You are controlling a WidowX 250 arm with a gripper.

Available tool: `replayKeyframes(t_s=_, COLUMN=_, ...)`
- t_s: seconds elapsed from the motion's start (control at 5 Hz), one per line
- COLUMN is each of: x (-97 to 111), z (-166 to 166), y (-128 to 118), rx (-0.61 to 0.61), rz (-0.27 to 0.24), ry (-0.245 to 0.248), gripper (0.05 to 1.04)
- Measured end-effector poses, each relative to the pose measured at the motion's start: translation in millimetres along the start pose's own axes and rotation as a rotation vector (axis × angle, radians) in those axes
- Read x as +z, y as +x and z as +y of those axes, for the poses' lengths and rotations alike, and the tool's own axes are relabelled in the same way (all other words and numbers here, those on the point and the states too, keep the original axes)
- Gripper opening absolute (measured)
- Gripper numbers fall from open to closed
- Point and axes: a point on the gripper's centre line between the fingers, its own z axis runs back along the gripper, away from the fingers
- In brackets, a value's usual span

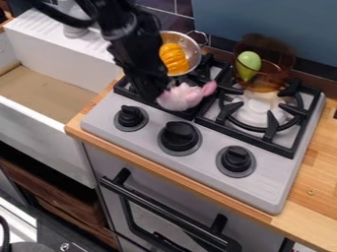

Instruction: Move the teddy bear from the orange pot to the top of the stove

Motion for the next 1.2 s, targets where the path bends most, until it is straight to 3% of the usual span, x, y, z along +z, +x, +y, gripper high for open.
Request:
replayKeyframes(t_s=0.2, x=0, z=3, y=-1, rx=-0.044, rz=0.032, ry=0.016, gripper=0.056)
replayKeyframes(t_s=0.4, x=2, z=10, y=2, rx=-0.082, rz=0.156, ry=0.008, gripper=0.076)
replayKeyframes(t_s=0.6, x=6, z=13, y=4, rx=-0.098, rz=0.177, ry=0.017, gripper=0.225)
replayKeyframes(t_s=1.0, x=24, z=17, y=14, rx=-0.082, rz=0.218, ry=0.031, gripper=0.749)
replayKeyframes(t_s=1.2, x=31, z=14, y=19, rx=-0.075, rz=0.221, ry=-0.003, gripper=0.977)
